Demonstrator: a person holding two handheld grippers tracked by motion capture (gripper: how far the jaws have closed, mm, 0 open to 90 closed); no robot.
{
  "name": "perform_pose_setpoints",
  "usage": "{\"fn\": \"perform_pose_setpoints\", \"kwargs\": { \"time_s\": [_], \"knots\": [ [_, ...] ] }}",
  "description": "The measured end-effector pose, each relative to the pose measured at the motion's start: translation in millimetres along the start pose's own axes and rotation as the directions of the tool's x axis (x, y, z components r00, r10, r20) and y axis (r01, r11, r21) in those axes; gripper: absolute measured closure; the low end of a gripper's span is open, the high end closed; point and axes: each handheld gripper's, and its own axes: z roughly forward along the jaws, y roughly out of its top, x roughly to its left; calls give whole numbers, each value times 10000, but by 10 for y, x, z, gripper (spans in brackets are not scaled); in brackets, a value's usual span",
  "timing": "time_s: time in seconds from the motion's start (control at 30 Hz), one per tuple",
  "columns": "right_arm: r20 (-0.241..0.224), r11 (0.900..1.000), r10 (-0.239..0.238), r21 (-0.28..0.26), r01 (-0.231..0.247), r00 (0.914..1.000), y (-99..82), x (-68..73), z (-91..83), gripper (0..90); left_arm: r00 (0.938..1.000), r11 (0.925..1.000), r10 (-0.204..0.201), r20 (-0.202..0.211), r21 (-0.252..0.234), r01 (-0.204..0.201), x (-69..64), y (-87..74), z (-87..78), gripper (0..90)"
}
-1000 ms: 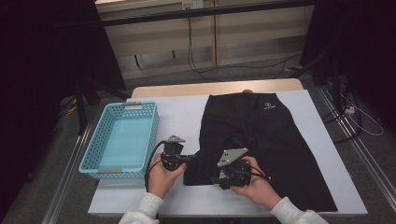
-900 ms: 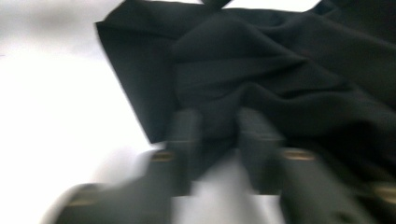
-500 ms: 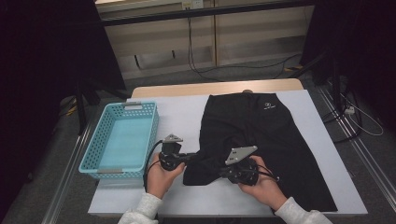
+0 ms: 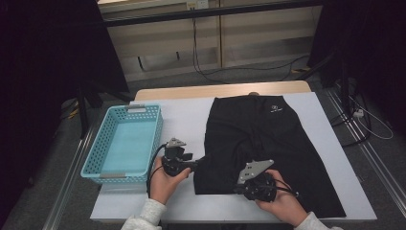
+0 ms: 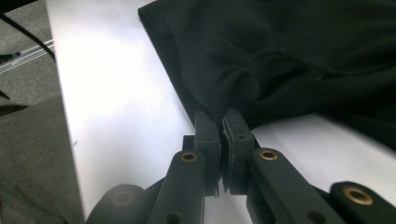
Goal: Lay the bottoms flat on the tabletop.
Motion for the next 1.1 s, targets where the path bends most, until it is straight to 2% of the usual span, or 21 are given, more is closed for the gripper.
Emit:
{"fn": "perform_pose_setpoints", "kwargs": {
  "time_s": [0.13,0.2,0.27,0.33,0.37,0.6,0.63,0.8,0.9,1.0,1.1],
  "knots": [
    [-165,9998,180,55,-179,9997,-88,43,-64,862,10000,10000,15,-76,32,-14,-2,-5,14,392],
    [-240,9997,243,-5,-243,9994,-110,65,-89,855,10000,9999,36,15,124,-36,-10,-8,21,386],
    [-275,9998,180,6,-179,9995,-121,84,-108,847,10000,9998,90,7,172,-90,-16,-6,30,383],
    [-301,9997,217,-63,-219,9993,-111,87,-117,792,9999,9997,139,21,199,-139,-23,-8,43,377],
    [-190,9995,246,-196,-250,9995,-95,73,-126,736,9999,9997,126,26,206,-127,-24,-9,51,375],
    [680,9961,645,-640,-601,9956,20,-126,-132,616,9997,9991,217,-75,378,-214,-22,-9,90,326],
    [794,9961,637,-660,-585,9948,42,-152,-127,610,9998,9992,169,-62,357,-166,-26,-9,92,326],
    [796,9923,855,-965,-777,9932,126,-251,-117,576,9998,9992,194,-45,343,-192,-19,-14,98,323],
    [1142,9897,1169,-960,-1062,9866,127,-308,-93,578,9998,9990,215,-30,399,-214,-19,-18,106,323],
    [1296,9867,1473,-883,-1366,9806,120,-338,-39,582,9996,9989,281,-35,377,-279,-27,-14,111,323],
    [1749,9900,1377,-531,-1303,9749,123,-347,29,597,9996,9987,291,-21,415,-290,-27,-18,120,324]
  ]
}}
